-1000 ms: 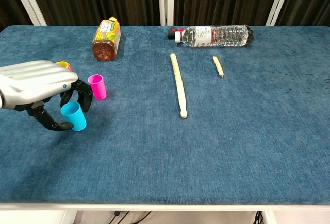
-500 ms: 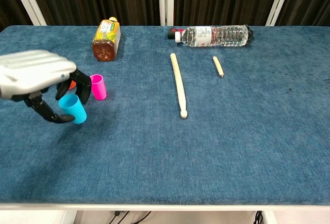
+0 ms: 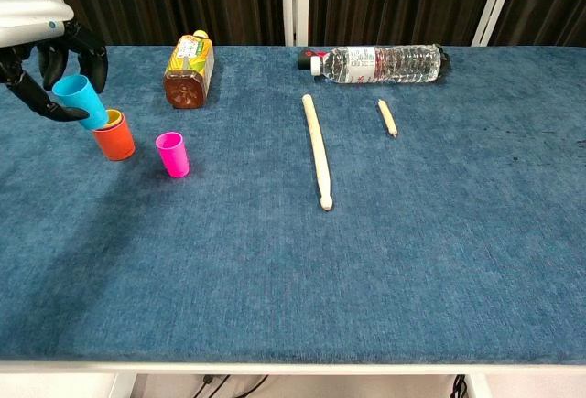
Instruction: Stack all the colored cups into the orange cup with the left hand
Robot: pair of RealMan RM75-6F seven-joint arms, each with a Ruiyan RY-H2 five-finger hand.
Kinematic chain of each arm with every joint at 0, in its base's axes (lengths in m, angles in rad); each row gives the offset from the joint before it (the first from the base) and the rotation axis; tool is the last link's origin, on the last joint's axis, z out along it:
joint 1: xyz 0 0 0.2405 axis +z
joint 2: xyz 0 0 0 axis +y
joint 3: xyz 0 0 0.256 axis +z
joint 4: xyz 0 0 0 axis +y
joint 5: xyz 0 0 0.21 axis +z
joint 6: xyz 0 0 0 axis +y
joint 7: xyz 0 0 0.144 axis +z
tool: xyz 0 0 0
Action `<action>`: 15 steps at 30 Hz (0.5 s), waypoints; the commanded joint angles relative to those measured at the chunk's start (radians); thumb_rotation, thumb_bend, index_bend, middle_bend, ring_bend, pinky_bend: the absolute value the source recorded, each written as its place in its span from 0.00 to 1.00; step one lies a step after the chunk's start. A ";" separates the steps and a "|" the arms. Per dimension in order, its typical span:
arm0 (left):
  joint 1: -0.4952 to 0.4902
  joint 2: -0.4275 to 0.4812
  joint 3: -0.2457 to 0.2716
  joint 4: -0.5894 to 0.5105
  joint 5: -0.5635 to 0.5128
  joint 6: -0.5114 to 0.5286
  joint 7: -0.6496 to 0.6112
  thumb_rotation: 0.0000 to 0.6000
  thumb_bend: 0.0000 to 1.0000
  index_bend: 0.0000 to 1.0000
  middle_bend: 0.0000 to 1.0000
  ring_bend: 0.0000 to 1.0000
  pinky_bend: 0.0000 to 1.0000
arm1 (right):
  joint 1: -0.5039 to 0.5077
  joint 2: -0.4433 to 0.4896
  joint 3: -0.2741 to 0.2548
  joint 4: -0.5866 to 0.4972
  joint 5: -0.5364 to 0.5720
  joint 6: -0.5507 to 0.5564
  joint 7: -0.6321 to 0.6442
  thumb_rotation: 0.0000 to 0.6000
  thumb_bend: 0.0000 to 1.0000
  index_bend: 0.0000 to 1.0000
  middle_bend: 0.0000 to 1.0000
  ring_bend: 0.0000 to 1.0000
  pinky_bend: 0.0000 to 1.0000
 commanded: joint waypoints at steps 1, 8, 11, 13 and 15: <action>-0.042 -0.017 -0.030 0.078 -0.069 -0.048 -0.022 1.00 0.32 0.52 0.50 0.57 0.46 | -0.004 0.005 -0.003 -0.005 -0.008 0.008 -0.004 1.00 0.10 0.00 0.00 0.00 0.00; -0.072 -0.046 -0.029 0.138 -0.097 -0.065 -0.031 1.00 0.32 0.52 0.50 0.57 0.46 | -0.004 0.007 0.000 -0.004 0.003 0.003 0.000 1.00 0.10 0.00 0.00 0.00 0.00; -0.080 -0.059 -0.023 0.165 -0.105 -0.072 -0.035 1.00 0.32 0.52 0.50 0.57 0.45 | -0.004 0.006 -0.003 -0.003 -0.002 0.004 0.000 1.00 0.10 0.00 0.00 0.00 0.00; -0.084 -0.067 -0.020 0.179 -0.112 -0.076 -0.038 1.00 0.32 0.52 0.50 0.57 0.45 | -0.004 0.006 -0.003 -0.003 -0.004 0.005 -0.002 1.00 0.10 0.00 0.00 0.00 0.00; -0.086 -0.074 -0.019 0.188 -0.118 -0.080 -0.049 1.00 0.32 0.52 0.50 0.57 0.45 | -0.005 0.007 -0.002 -0.002 0.001 0.003 -0.002 1.00 0.10 0.00 0.00 0.00 0.00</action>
